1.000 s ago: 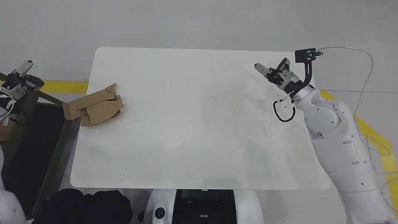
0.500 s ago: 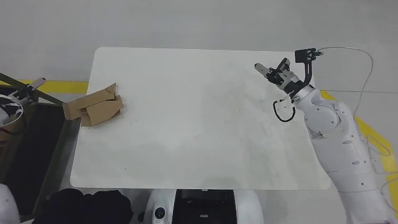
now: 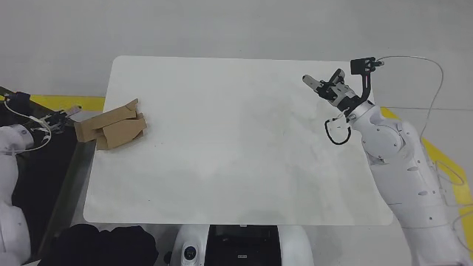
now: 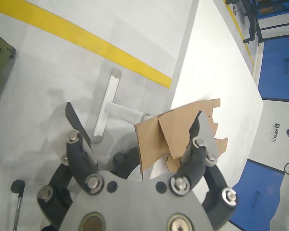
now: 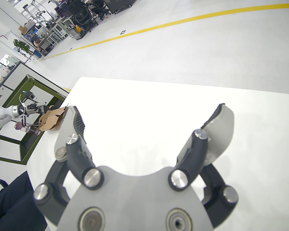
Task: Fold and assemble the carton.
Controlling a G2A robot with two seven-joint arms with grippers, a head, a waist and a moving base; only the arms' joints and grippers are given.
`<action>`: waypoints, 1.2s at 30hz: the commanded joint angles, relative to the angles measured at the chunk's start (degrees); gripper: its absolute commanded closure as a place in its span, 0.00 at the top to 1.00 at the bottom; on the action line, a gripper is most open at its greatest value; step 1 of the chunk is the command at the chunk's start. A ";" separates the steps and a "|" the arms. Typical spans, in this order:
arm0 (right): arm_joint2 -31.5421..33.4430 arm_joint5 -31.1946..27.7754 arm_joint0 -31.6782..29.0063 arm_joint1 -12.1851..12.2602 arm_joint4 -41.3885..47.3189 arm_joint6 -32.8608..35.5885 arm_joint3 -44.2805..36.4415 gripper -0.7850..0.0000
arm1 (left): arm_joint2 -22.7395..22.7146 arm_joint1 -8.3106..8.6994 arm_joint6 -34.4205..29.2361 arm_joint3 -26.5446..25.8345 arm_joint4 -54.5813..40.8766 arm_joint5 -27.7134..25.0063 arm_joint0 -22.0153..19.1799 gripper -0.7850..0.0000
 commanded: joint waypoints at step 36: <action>0.00 0.00 0.00 0.00 0.00 0.00 0.00 1.00 | 2.91 -0.37 -11.50 4.98 -10.01 -5.24 -5.57 0.00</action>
